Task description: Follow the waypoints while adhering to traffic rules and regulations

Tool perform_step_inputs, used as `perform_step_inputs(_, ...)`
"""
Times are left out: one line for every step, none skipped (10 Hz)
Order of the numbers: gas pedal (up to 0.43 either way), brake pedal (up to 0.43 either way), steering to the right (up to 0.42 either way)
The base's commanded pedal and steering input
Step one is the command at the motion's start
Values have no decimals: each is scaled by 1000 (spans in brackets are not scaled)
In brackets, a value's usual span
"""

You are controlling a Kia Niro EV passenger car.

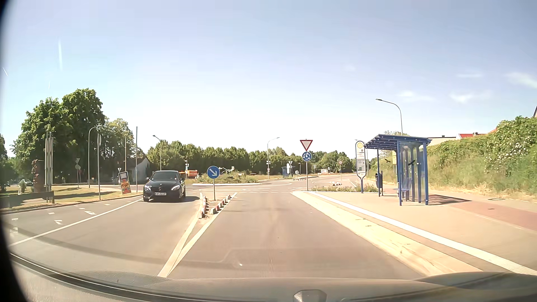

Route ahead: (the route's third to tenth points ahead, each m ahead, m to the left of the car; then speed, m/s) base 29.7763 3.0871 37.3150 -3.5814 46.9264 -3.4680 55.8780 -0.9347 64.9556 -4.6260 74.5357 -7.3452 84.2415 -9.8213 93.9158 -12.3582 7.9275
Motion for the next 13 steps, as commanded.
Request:
perform_step_inputs(39,30,-48)
perform_step_inputs(39,30,-48)
perform_step_inputs(39,30,-48)
perform_step_inputs(39,30,-47)
perform_step_inputs(39,30,-46)
perform_step_inputs(39,30,-44)
perform_step_inputs(39,30,-39)
perform_step_inputs(39,30,-31)
perform_step_inputs(39,30,-22)
perform_step_inputs(39,30,-16)
perform_step_inputs(39,30,-9)
perform_step_inputs(39,30,-5)
perform_step_inputs(39,30,-4)
